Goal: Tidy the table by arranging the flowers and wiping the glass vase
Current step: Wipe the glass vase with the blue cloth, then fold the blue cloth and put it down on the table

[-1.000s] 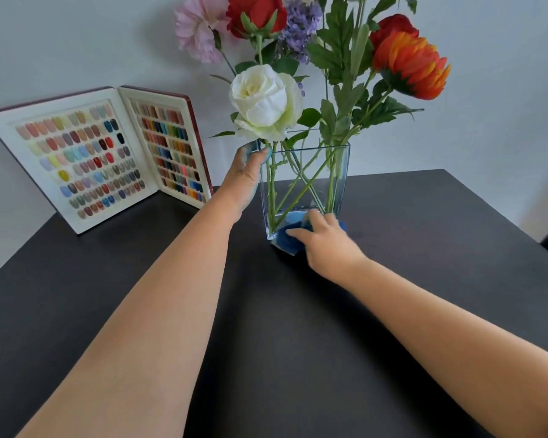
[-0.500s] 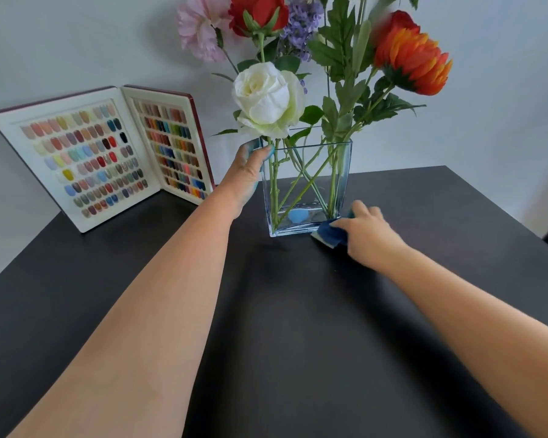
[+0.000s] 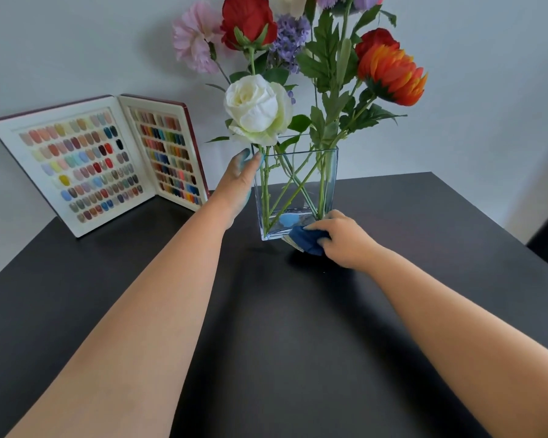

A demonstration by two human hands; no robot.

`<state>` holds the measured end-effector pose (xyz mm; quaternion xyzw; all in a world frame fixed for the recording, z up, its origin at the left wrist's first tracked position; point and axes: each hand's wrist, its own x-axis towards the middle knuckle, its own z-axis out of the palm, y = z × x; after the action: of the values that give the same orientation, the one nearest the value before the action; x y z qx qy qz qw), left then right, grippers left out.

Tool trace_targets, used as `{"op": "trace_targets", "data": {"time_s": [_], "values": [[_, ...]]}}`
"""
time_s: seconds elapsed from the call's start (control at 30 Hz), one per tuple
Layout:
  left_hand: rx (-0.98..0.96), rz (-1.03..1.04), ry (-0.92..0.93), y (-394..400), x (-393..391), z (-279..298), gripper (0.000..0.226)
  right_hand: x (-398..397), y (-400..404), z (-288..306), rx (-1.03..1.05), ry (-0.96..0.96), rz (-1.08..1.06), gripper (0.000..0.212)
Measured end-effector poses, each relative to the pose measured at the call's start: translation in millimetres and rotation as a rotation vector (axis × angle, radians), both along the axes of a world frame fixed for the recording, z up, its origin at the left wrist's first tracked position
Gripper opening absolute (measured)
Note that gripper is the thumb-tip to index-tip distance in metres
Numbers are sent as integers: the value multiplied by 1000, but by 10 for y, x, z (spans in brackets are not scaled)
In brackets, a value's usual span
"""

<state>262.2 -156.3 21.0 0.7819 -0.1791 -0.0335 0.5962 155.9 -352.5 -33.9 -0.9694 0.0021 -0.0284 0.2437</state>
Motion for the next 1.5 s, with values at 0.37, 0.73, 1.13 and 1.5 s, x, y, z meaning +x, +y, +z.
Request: {"op": "trace_targets", "data": {"time_s": [0.37, 0.73, 1.13, 1.5], "values": [[-94, -175, 102, 350, -824, -564, 32, -224, 218, 249, 1419, 221, 26, 22], [-115, -28, 268, 510, -936, -626, 22, -340, 577, 82, 930, 306, 227, 34], [-489, 13, 614, 821, -1081, -523, 40, -159, 903, 278, 1225, 286, 95, 26], [-743, 113, 775, 1431, -1373, -640, 101, -121, 1835, 413, 1371, 263, -130, 32]]}}
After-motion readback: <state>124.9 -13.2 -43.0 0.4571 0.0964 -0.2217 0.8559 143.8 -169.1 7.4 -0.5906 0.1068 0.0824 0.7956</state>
